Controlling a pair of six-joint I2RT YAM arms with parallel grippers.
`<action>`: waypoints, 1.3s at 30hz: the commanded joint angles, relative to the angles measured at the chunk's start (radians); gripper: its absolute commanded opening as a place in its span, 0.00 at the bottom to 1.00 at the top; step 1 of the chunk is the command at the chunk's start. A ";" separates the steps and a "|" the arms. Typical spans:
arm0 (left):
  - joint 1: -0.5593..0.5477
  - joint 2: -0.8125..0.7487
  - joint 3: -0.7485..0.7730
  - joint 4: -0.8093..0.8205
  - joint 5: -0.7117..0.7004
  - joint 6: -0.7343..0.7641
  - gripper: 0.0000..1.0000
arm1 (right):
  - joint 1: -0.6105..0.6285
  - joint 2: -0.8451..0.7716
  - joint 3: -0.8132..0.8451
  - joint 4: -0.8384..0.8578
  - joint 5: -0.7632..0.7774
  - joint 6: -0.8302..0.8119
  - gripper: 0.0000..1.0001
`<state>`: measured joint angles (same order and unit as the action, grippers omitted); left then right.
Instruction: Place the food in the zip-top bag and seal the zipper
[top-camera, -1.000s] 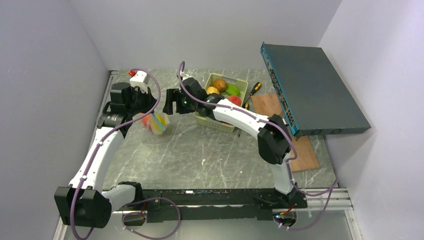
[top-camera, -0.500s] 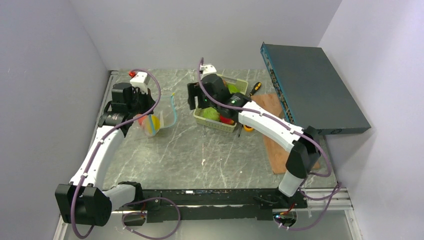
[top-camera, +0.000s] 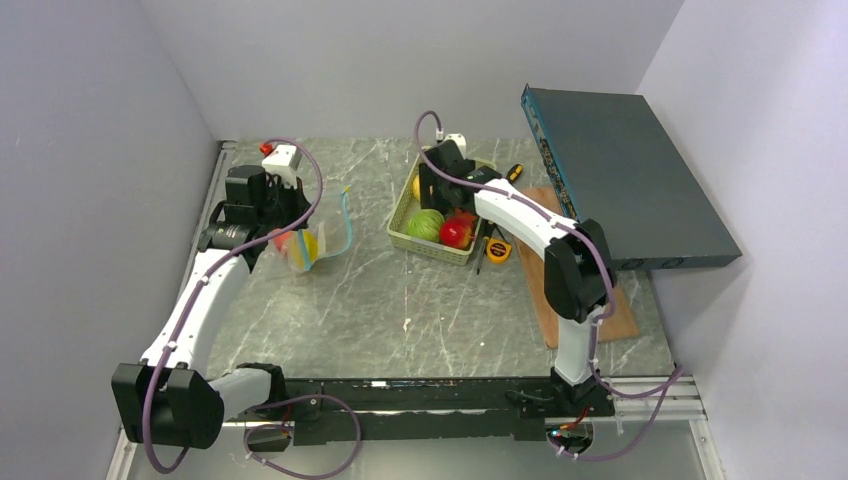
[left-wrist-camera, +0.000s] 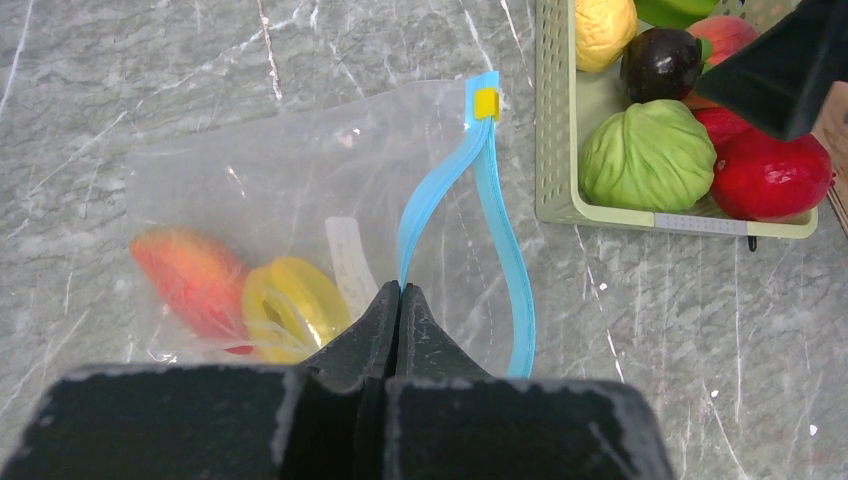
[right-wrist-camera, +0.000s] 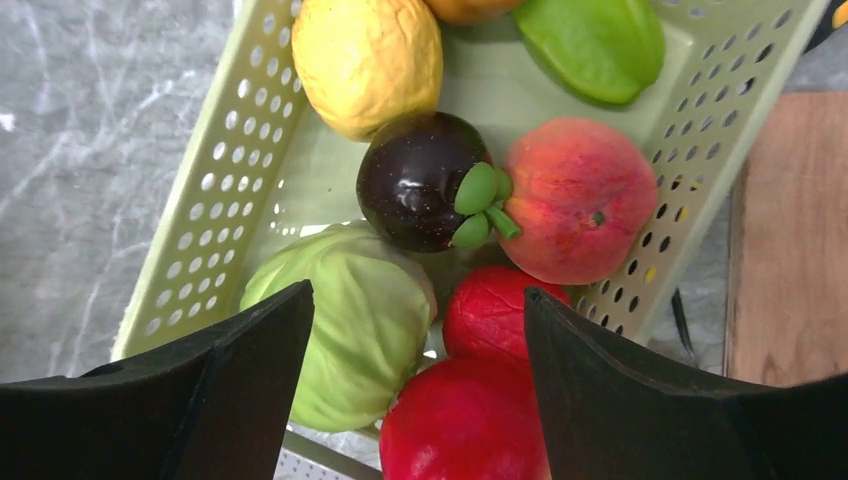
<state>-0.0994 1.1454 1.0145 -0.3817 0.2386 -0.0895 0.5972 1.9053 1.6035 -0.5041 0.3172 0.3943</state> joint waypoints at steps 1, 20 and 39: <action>-0.002 0.005 0.040 0.014 0.011 0.013 0.00 | 0.013 0.058 0.109 -0.030 0.056 0.005 0.78; 0.000 0.007 0.043 0.012 0.016 0.014 0.00 | 0.013 0.298 0.294 -0.065 0.147 -0.094 0.84; -0.001 0.005 0.044 0.010 0.013 0.015 0.00 | 0.014 0.263 0.257 -0.022 0.159 -0.092 0.45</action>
<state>-0.0994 1.1500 1.0161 -0.3832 0.2417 -0.0895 0.6113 2.2131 1.8507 -0.5575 0.4526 0.3134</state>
